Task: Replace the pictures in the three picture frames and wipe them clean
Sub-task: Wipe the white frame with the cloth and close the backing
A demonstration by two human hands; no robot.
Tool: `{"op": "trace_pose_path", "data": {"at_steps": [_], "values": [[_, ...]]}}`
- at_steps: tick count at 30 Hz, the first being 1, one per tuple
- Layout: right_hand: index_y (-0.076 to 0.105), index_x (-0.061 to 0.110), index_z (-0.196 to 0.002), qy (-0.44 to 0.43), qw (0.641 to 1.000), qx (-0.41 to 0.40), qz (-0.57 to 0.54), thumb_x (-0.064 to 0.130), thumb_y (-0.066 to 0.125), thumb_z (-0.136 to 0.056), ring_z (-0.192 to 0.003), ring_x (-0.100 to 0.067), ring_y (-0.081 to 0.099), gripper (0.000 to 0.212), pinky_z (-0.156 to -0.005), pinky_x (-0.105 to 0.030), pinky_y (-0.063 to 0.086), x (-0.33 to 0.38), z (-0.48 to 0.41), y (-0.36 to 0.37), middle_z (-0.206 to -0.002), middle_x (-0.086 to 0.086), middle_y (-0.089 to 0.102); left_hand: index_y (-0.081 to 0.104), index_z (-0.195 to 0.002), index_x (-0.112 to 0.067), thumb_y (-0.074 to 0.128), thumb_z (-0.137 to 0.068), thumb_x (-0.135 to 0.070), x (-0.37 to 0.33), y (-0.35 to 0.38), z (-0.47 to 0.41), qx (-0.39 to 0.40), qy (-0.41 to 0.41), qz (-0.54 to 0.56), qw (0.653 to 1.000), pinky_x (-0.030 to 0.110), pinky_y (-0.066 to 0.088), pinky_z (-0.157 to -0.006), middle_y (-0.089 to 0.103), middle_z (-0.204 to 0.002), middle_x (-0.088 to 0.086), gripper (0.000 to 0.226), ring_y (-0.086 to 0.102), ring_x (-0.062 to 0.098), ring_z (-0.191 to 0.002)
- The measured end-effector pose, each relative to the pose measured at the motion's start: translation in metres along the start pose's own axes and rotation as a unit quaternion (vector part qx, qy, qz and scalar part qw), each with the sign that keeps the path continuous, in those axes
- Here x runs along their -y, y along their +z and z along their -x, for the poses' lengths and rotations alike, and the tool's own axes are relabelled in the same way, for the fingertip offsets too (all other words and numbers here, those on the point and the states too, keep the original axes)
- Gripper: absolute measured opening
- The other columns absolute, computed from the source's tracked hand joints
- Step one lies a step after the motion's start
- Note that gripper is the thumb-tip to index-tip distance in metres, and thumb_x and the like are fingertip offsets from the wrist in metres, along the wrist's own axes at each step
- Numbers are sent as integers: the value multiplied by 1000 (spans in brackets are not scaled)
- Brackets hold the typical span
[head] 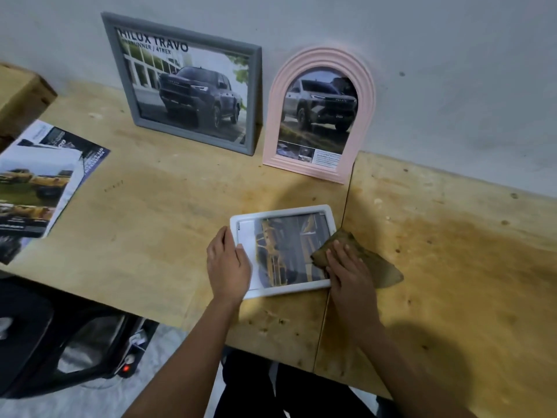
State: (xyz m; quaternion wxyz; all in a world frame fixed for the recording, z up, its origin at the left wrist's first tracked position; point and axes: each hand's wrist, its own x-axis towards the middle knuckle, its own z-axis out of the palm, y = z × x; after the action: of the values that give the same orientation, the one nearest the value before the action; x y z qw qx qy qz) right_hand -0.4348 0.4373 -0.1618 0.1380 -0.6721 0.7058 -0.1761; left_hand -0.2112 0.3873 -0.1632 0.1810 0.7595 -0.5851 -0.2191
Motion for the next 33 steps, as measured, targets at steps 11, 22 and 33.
{"op": "trace_pose_path", "data": {"at_steps": [11,22,33], "values": [[28,14,-147,17,998,65,15,16,35,-94,-144,-23,18,53,-115,-44,16,11,-58,3,-155,-5,21,34,-141,-4,23,-92,-27,2,3,0,-4,9,-16,1000,39,31,-108,37,-145,12,55,29,29,-133],[22,9,-147,0,998,55,15,-12,41,-82,-145,-29,10,71,-117,-41,13,20,-79,7,-156,-11,15,30,-143,-5,31,-98,-17,3,4,-1,1,1,-17,1000,35,25,-110,33,-148,11,47,25,27,-135],[47,5,-135,-69,990,89,90,20,21,-83,-130,-30,46,60,-105,-44,37,40,-65,5,-139,-13,48,30,-143,-8,38,-96,-16,3,6,-2,-2,-13,-15,1000,38,28,-108,33,-148,8,48,26,28,-134]]}}
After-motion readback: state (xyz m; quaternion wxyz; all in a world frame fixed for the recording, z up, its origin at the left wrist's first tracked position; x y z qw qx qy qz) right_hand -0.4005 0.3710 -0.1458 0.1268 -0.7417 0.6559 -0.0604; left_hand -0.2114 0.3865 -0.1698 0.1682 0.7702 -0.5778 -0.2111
